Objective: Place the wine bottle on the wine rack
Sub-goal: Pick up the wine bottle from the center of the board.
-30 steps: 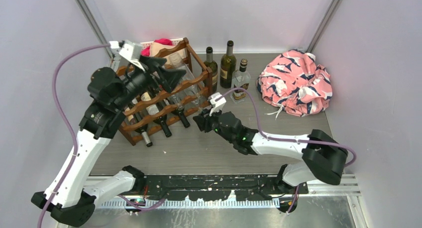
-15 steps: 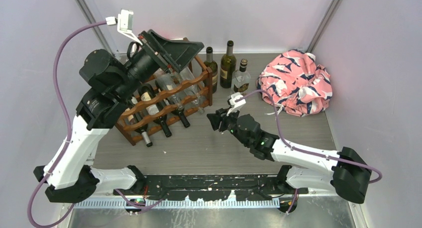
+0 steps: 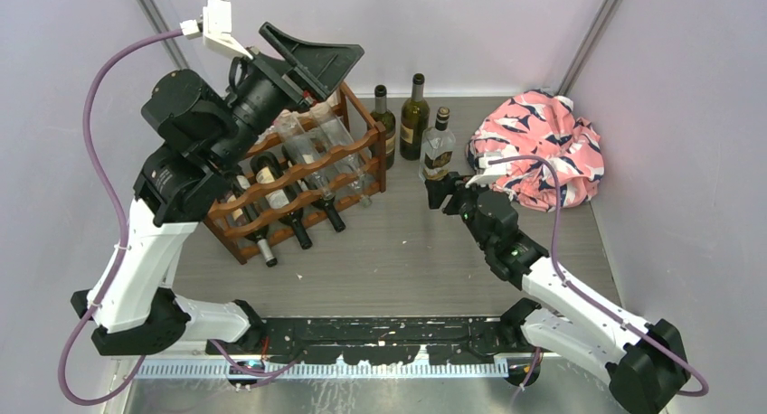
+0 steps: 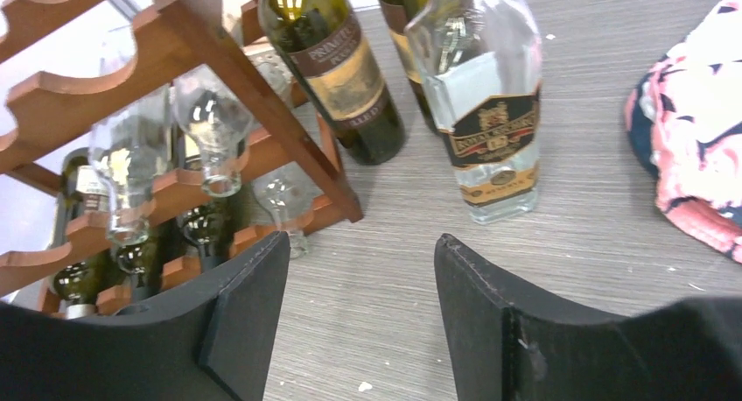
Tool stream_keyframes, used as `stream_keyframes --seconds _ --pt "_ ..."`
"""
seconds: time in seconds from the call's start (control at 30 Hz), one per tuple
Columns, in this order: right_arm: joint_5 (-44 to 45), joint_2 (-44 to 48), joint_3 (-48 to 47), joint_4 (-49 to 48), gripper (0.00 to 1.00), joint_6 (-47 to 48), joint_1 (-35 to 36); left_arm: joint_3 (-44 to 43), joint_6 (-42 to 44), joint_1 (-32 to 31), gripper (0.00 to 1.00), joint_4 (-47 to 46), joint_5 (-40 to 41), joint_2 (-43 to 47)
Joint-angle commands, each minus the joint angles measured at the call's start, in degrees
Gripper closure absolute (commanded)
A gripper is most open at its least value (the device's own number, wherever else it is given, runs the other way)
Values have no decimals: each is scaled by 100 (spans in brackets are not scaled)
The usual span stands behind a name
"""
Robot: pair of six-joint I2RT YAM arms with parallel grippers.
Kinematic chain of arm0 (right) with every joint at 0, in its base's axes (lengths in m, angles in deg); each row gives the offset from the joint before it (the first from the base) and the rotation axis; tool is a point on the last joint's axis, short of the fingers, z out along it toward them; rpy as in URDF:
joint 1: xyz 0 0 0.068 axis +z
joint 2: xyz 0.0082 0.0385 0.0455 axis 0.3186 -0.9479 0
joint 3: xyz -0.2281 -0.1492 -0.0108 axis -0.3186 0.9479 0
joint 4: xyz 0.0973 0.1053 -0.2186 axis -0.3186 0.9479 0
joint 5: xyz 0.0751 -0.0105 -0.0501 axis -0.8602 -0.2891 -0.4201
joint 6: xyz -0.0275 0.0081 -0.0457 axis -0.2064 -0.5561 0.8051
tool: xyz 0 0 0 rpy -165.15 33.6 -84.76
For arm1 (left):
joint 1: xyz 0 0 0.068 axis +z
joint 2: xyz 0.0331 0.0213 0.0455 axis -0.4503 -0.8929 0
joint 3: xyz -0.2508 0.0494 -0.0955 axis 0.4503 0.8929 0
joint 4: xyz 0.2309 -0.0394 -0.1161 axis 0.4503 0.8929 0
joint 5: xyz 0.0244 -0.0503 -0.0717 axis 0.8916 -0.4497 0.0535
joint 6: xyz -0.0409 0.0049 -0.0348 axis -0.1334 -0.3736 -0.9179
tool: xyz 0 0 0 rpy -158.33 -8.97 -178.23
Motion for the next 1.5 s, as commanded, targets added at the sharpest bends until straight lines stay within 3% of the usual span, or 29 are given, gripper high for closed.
stream_keyframes --seconds 0.0,0.1,0.2,0.37,0.53,0.6,0.93,1.23,1.47 --pt "-199 133 -247 296 29 -75 -280 -207 208 -32 0 -26 146 50" --pt "-256 166 -412 473 19 20 -460 95 707 -23 0 0 246 145" --pt "-398 144 -688 692 11 179 -700 975 1560 -12 0 -523 269 532" --pt "-1029 -95 -1206 1093 2 261 -1240 1833 2425 359 0 -548 -440 759" --pt "-2130 -699 -1737 1217 1 66 -1988 2738 2132 1722 0 -1189 -2580 858" --pt "-2353 -982 -2001 1249 0 54 -2155 2972 1928 2109 0 -1353 -2929 859" --pt "-2970 -2344 -3780 2219 0 690 -2230 3611 2510 2389 0 -1149 -3024 1223" --pt "-2496 -3333 -5070 3312 0 1409 -2218 4243 2651 2389 0 -1271 -2934 1654" --pt "-2203 -3918 -5731 3669 11 1760 -2079 4360 2582 2389 0 -1453 -3150 1579"
